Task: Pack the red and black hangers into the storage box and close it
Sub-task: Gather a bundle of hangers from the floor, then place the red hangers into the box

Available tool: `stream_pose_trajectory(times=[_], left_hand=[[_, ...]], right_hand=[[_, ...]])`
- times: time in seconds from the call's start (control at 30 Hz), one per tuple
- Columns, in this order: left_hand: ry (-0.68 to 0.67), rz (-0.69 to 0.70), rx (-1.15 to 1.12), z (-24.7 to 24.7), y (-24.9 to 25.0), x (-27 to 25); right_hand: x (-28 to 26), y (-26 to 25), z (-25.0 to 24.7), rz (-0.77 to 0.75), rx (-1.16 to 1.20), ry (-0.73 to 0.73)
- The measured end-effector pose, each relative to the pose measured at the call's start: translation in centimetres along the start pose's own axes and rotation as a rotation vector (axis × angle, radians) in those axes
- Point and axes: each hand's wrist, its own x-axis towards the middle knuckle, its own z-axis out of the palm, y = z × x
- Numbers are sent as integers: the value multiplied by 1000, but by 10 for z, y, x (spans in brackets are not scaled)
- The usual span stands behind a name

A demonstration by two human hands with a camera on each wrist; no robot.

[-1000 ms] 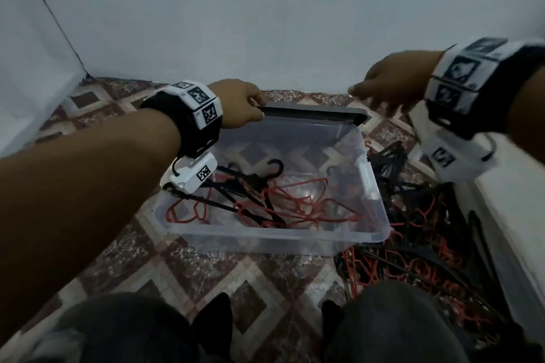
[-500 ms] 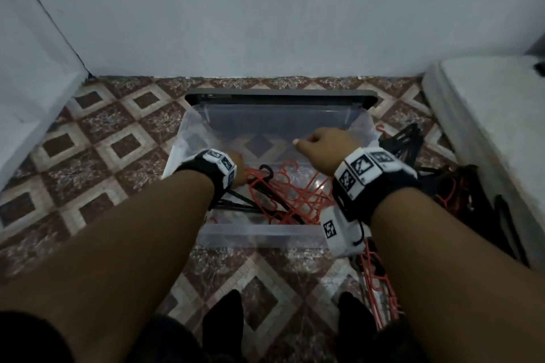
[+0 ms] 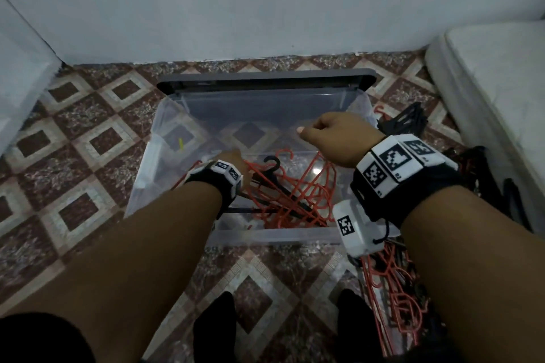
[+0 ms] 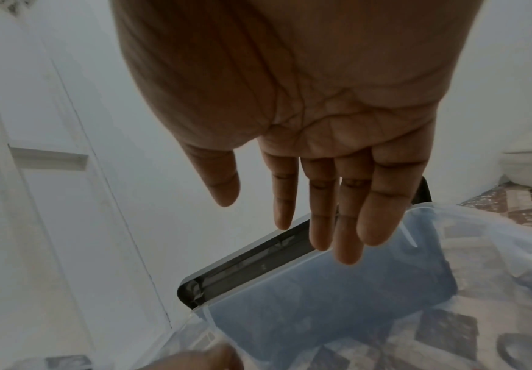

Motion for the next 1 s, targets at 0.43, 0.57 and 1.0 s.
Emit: stream_pose_trajectory(times=[0.43,0.57,1.0], left_hand=[[-527,328,523,16,106,-2],[-581,390,215,-6,104,-9],[133,223,-1098,-162,19,-70]], right_hand=[[0,13,-13,36,8,15],[-1,15,-16,28,21,3],[-17,22,-23,5,-150,-163]])
